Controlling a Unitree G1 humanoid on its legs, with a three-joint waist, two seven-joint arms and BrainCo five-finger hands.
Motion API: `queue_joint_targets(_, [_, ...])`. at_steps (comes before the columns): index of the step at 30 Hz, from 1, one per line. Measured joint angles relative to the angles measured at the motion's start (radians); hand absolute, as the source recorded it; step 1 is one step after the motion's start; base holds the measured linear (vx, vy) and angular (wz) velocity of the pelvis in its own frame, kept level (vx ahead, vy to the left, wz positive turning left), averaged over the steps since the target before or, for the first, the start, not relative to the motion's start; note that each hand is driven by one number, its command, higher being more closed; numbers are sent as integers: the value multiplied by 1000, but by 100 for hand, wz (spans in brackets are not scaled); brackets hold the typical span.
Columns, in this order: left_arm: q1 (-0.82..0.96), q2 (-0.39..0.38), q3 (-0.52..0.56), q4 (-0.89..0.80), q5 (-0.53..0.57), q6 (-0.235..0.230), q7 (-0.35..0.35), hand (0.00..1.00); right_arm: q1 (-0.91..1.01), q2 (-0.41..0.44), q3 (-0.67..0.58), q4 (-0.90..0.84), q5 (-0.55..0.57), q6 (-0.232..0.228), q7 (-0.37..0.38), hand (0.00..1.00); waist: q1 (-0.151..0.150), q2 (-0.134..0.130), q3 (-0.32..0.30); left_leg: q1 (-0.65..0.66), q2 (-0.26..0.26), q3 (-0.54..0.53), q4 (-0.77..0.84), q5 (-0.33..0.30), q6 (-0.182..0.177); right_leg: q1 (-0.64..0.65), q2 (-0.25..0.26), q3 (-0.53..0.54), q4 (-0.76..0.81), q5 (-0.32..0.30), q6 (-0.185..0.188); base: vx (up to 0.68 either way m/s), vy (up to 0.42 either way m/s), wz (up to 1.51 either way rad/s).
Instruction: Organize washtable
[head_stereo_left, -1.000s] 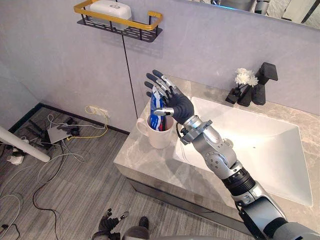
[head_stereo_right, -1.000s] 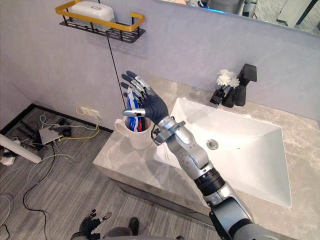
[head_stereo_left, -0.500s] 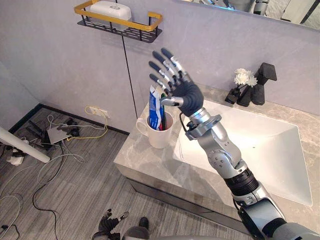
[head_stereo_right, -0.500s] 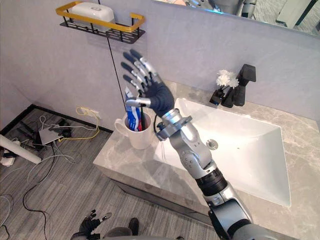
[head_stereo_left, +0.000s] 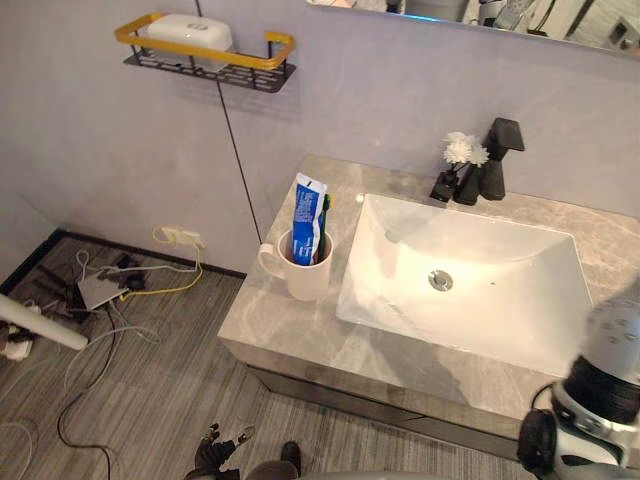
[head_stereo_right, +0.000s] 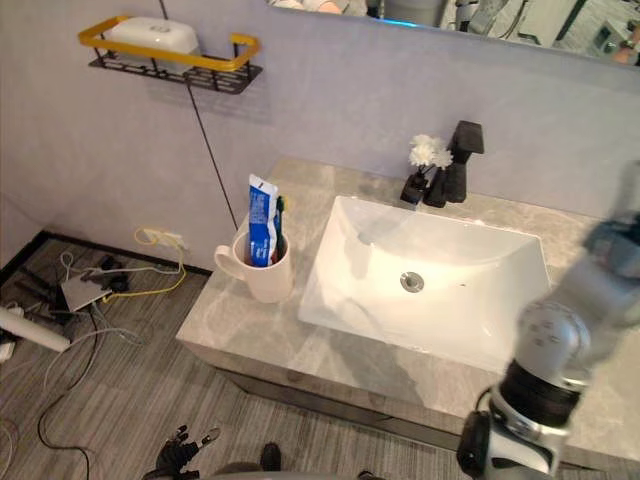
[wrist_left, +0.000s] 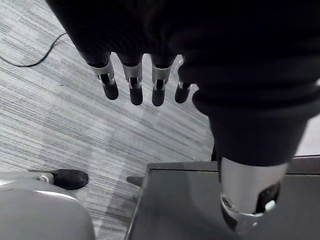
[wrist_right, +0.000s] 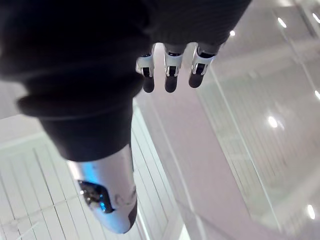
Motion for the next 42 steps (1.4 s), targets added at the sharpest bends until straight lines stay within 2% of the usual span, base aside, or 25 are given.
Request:
queue_joint_targets(3, [13, -6, 21, 2, 6, 1, -3, 0, 147, -12, -169, 97, -79, 1, -66, 0, -20, -2, -31, -4, 6, 8, -1, -1, -1, -7, 5, 8, -4, -2, 3, 8, -31, -9])
queue_joint_targets(4, [14, -11, 32, 3, 6, 1, -4, 0, 178, -10, -189, 112, -102, 10, -80, 0, -25, -6, -37, -9, 6, 11, -1, -1, -1, -14, 6, 10, -4, -2, 3, 4, -21, -11])
queue_joint_targets(6, [11, -48, 77, 13, 6, 5, -12, 0, 299, 33, -239, 139, -162, 39, -132, 0, -47, 6, -54, -8, 6, 20, -1, -1, -1, -18, 5, 18, -3, -1, 3, -11, -9, -10])
queue_joint_targets(8, [6, -76, 96, 15, 7, 6, -27, 0, 361, 94, -245, 168, -220, 78, -175, 0, -64, 7, -57, -4, 14, 31, -1, -1, -1, -18, 5, 24, -2, -1, 5, -40, -17, -17])
queue_joint_targets(9, [-6, -95, 115, 15, 7, 9, -28, 0, 400, 144, -246, 197, -266, 106, -199, 0, -62, 3, -61, -3, 18, 45, -1, -1, -1, -26, 7, 36, 0, 0, 6, -57, -24, -27])
queue_joint_targets(11, [-13, -103, 136, 16, 7, 13, -33, 0, 434, 210, -240, 229, -300, 143, -221, 0, -63, -1, -66, -3, 22, 58, -1, -1, -1, -34, 10, 47, 2, -1, 6, -55, -19, -24])
queue_joint_targets(13, [-36, -121, 155, 16, 6, 21, -44, 0, 483, 317, -235, 294, -323, 199, -252, 0, -64, -2, -69, 4, 25, 79, -2, -2, -2, -33, 9, 51, 3, -1, 6, -49, -8, -10])
queue_joint_targets(14, [-39, -121, 155, 16, 6, 22, -44, 0, 486, 329, -234, 301, -326, 204, -254, 0, -64, -1, -69, 4, 25, 80, -2, -2, -2, -33, 9, 51, 3, -1, 7, -33, 5, -4])
queue_joint_targets(16, [-54, -138, 155, 18, 5, 27, -44, 0, 508, 418, -209, 346, -331, 237, -266, 0, -64, -1, -69, 5, 26, 87, -2, -2, -2, -33, 8, 51, 3, -1, 7, -18, 2, -3])
queue_joint_targets(20, [-57, -141, 140, 21, 4, 27, -45, 0, 523, 466, -127, 547, -325, 258, -265, 0, -61, -3, -77, 10, 29, 98, -3, -10, -8, -33, 3, 56, 8, -1, 7, 18, 11, -6])
queue_joint_targets(22, [-66, -139, 135, 42, 4, 27, -45, 0, 526, 479, -72, 655, -321, 265, -260, 0, -60, 3, -82, 12, 30, 102, -2, -9, -6, -33, 3, 58, 9, -1, 7, 41, -1, -5])
queue_joint_targets(25, [-78, -136, 106, 75, 4, 31, -45, 0, 517, 496, 24, 861, -316, 303, -208, 0, -55, 14, -84, 22, 32, 109, -3, -13, -11, -23, 5, 62, 6, -1, 7, 35, -6, -5])
queue_joint_targets(27, [-92, -136, 89, 85, 0, 33, -46, 0, 512, 507, 91, 1028, -321, 337, -146, 0, -36, 22, -82, 32, 35, 111, -5, -16, -13, -12, 7, 62, 1, -1, 7, 0, 0, 0])
queue_joint_targets(30, [-98, -134, 69, 89, -13, 33, -48, 0, 505, 513, 148, 1177, -338, 383, -70, 0, -18, 33, -76, 32, 35, 113, -9, -17, -14, -12, 8, 62, 0, -1, 7, 0, 0, 0])
queue_joint_targets(36, [-101, -127, 69, 89, -14, 32, -64, 0, 500, 513, 235, 1279, -387, 396, 27, 0, -8, 28, -59, 45, 35, 113, -10, -18, -15, 4, 9, 63, -6, -1, 7, 0, 0, 0])
queue_joint_targets(42, [-103, -115, 62, 92, -14, 30, -66, 0, 484, 512, 331, 1360, -403, 413, 64, 0, -7, 21, -47, 45, 33, 104, -10, -19, -15, 14, 16, 53, -17, -1, 7, 5, -11, 3])
